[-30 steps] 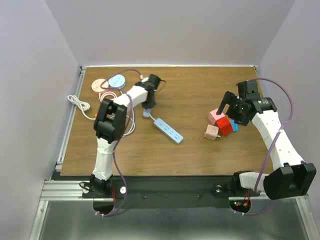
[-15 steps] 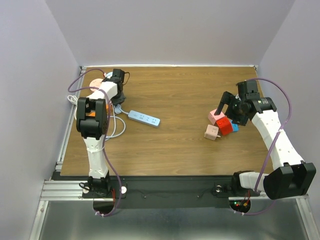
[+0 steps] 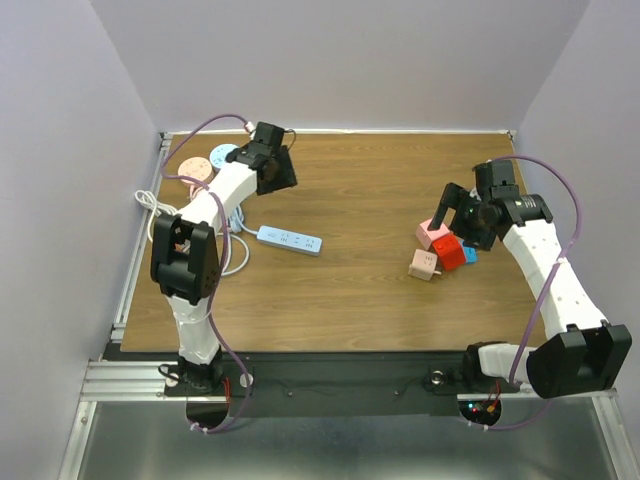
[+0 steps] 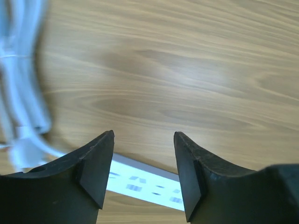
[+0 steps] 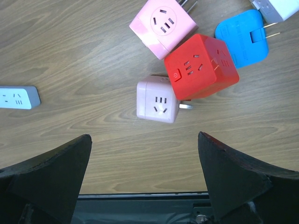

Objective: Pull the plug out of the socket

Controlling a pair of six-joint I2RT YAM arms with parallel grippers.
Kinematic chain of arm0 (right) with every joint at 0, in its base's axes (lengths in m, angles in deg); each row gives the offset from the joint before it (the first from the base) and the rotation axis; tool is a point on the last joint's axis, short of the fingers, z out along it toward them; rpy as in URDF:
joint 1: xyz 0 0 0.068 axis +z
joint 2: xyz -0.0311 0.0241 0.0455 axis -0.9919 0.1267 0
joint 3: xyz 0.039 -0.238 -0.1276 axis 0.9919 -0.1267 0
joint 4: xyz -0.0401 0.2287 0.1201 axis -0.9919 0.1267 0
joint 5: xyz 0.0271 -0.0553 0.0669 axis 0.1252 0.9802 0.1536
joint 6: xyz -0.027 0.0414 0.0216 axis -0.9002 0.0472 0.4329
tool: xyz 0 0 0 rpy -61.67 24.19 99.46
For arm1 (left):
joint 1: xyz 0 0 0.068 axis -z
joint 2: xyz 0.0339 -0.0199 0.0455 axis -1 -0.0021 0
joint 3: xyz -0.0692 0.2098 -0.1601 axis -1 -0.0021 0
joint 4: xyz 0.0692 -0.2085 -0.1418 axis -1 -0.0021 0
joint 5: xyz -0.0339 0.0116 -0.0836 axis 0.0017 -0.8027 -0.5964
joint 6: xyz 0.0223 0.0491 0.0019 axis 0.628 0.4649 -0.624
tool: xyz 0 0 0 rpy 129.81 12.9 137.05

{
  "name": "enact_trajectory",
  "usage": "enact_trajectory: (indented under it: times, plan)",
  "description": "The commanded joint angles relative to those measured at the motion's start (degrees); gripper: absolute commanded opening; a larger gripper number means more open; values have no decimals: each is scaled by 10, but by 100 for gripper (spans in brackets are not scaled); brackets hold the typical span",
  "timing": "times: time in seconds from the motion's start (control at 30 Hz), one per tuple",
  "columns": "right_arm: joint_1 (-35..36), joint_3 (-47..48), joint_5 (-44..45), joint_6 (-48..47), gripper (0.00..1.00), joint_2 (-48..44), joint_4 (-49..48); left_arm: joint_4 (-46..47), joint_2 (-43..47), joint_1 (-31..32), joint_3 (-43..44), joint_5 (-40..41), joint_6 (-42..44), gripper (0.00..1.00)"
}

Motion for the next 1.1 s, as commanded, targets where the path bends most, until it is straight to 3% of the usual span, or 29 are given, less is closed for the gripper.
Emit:
enact_trajectory:
  times: [0.0, 0.07, 0.1, 0.2, 0.33, 0.53, 0.67, 0.87, 1.07]
  plan:
    - [-2, 0, -10, -11, 100, 2, -20, 3, -12, 18, 27, -36, -36, 66]
    - [-2, -1, -7, -10, 100, -1, -20, 22, -12, 40, 24, -61, -40, 53]
    - [-2, -4, -6, -10, 100, -1, -20, 25, -12, 54, 25, -78, -38, 31]
    - [-2, -11, -6, -10, 100, -2, -20, 47, -12, 108, 20, -111, -33, 0]
    - [-2, -15, -12, -11, 100, -1, -24, 54, -36, 153, 14, -88, -44, 0]
    - [-2, -12, -15, -14, 100, 5, -25, -10, -101, 153, 49, -14, -78, 0]
    - [-1, -16, -16, -16, 100, 1, -25, -17, -121, 153, 39, -5, -84, 0]
    - [-2, -17, -17, -16, 100, 1, -26, 3, -124, 154, -9, -29, -87, 0]
    - [-2, -18, -16, -18, 100, -5, -26, 53, -28, 156, -181, -52, -114, 0]
